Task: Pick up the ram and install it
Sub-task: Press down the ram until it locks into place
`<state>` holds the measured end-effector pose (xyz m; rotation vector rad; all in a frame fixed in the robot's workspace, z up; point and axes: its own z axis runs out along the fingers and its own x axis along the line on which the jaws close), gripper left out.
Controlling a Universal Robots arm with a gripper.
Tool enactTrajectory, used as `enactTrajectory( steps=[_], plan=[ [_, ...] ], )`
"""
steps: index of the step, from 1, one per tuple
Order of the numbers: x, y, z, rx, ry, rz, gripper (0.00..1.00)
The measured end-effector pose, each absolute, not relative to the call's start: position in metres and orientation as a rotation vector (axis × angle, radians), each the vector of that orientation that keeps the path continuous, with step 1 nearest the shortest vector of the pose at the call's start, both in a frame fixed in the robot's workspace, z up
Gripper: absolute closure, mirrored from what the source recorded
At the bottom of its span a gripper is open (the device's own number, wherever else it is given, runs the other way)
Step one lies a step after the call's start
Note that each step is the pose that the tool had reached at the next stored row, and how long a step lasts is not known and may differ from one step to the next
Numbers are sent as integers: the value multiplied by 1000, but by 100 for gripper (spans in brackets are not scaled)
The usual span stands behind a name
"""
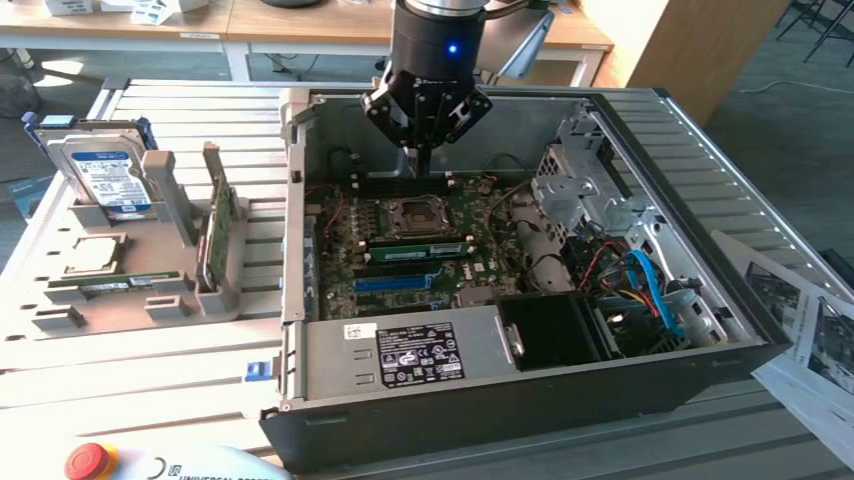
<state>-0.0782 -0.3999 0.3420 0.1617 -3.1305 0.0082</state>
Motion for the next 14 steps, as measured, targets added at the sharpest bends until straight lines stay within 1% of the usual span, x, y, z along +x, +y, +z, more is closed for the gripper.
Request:
enactTrajectory(
  steps=[6,14],
  plan=[
    [-78,-400,342,106,-3138,-7,89],
    [-78,-400,342,94,-3139,-8,89]
  ],
)
